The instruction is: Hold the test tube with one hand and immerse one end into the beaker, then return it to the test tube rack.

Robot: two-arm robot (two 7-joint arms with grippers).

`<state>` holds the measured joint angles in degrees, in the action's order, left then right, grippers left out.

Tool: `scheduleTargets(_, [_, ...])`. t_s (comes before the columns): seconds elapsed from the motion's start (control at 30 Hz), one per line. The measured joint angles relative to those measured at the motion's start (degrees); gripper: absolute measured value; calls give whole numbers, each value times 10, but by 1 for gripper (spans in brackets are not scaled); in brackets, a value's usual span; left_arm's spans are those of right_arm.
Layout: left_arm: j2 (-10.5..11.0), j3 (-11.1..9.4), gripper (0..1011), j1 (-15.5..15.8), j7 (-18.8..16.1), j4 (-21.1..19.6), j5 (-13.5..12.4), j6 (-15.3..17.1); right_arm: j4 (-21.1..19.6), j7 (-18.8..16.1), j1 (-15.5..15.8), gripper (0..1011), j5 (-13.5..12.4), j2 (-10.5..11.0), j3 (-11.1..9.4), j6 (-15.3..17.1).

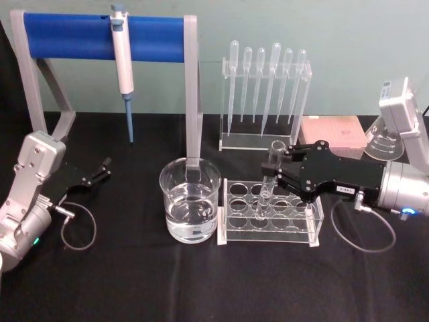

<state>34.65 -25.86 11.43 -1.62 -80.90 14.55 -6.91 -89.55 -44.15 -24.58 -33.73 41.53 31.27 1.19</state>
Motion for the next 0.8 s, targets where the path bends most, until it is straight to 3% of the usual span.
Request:
scheduleTargets(0.3, [0, 0, 1000, 0, 0, 0, 0, 0, 24, -1, 8, 241, 14, -14, 3, -25])
scheduleTargets(0.8, [0, 0, 1000, 0, 0, 0, 0, 0, 39, 3, 14, 241, 35, -28, 6, -39])
